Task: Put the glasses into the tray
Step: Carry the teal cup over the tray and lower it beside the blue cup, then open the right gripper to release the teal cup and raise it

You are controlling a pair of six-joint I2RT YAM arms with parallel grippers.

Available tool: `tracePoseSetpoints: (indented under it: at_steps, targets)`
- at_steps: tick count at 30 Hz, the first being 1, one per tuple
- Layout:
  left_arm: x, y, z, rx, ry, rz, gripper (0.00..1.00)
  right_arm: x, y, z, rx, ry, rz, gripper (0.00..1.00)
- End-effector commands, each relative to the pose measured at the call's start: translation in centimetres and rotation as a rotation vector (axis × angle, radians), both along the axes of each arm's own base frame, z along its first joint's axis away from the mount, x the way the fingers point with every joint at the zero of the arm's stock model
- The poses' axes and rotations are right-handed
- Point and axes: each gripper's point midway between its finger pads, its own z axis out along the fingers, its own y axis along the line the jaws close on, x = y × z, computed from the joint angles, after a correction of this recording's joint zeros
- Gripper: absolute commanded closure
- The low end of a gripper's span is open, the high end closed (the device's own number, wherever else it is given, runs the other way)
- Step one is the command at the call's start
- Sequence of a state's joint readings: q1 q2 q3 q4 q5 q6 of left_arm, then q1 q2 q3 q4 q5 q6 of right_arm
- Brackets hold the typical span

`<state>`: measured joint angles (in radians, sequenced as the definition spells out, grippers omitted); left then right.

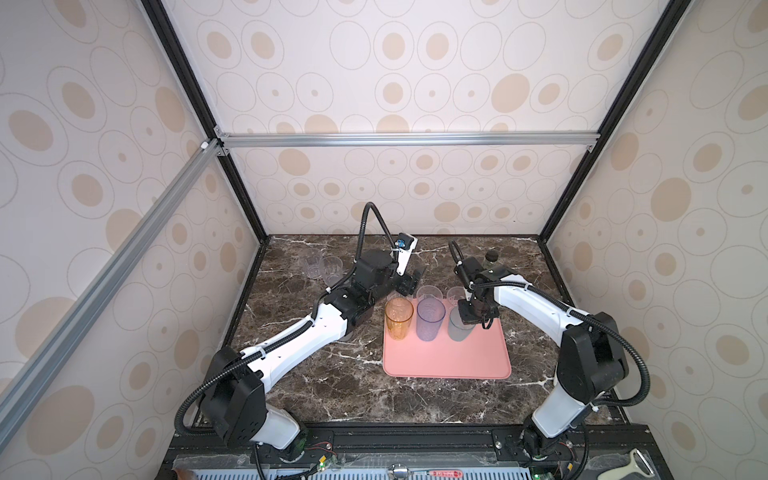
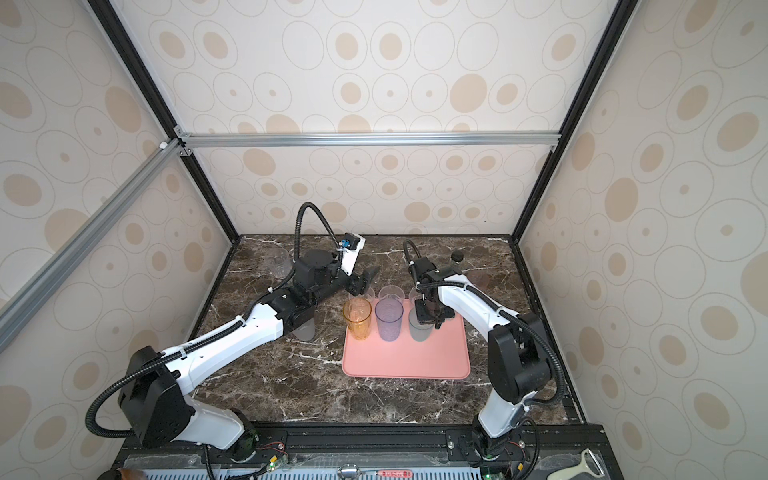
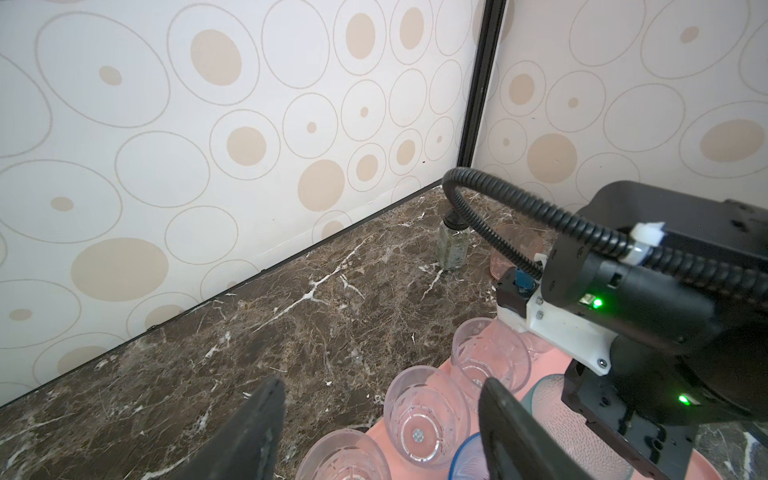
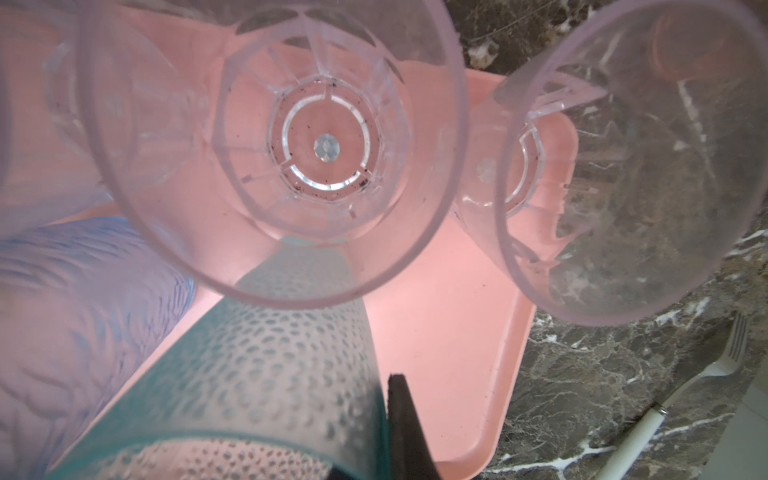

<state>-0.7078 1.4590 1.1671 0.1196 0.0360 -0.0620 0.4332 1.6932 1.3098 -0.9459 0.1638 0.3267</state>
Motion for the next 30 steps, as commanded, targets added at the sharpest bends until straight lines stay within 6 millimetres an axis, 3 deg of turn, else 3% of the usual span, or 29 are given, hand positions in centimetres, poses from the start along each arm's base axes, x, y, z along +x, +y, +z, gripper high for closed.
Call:
tracePoseSetpoints:
  at_steps: [1,6,20,24,30]
  targets:
    - [-0.1,-0.6,0.5,0.003,-0.035,-0.019,0.27,0.6,0.1,-0.3,-0.031,-0.006,0.017,1.0]
    - [-0.1,-0.6,0.5,0.005,-0.037,-0.02,0.27,0.4,0.2,-0.3,-0.03,0.014,0.021,0.99]
    - [0.1,-0.8,0.5,0.009,-0.039,-0.022,0.26,-0.3,0.2,1.8,-0.005,0.005,0.022,0.69]
    - [0.2,-0.9,0.6,0.008,-0.038,-0.022,0.26,-0.5,0.1,3.3,-0.001,-0.004,0.021,0.66]
    - [1.8,-0.6,1.9,0.011,-0.045,0.054,0.26,-0.3,-1.0,8.9,0.01,-0.091,0.022,0.66]
